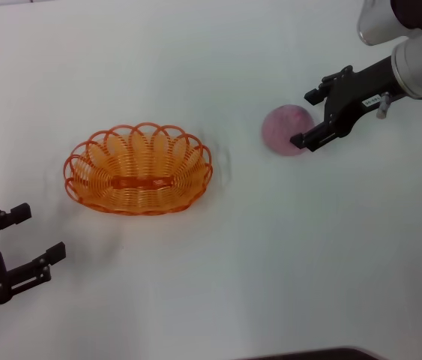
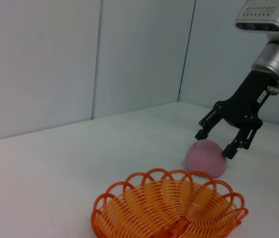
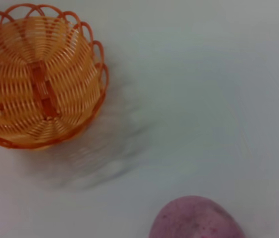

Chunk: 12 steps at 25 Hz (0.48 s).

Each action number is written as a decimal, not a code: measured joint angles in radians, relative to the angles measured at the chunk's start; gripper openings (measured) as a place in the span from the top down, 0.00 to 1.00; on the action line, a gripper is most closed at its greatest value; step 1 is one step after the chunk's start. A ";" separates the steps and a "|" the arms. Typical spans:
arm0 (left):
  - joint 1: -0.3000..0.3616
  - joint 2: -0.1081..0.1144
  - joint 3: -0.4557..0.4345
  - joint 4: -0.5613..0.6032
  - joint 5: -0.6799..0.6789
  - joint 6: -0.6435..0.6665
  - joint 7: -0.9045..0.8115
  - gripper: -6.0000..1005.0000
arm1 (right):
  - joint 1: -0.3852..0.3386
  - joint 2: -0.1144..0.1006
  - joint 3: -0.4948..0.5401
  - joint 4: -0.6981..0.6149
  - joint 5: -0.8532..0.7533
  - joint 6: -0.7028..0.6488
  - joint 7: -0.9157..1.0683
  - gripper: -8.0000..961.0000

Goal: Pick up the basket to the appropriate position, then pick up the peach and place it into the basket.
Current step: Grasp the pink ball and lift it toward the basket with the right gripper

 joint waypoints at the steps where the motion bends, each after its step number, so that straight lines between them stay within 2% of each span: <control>1: 0.000 0.000 -0.001 0.000 0.000 0.002 0.000 0.16 | 0.000 0.000 0.000 0.001 -0.001 0.004 0.002 0.06; 6: 0.000 0.000 -0.003 0.003 0.001 0.008 0.000 0.16 | -0.001 -0.001 -0.029 0.000 -0.004 0.015 0.005 0.06; 12: 0.000 0.000 -0.003 0.003 0.000 0.010 0.000 0.16 | -0.003 0.001 -0.064 0.002 -0.004 0.032 0.008 0.25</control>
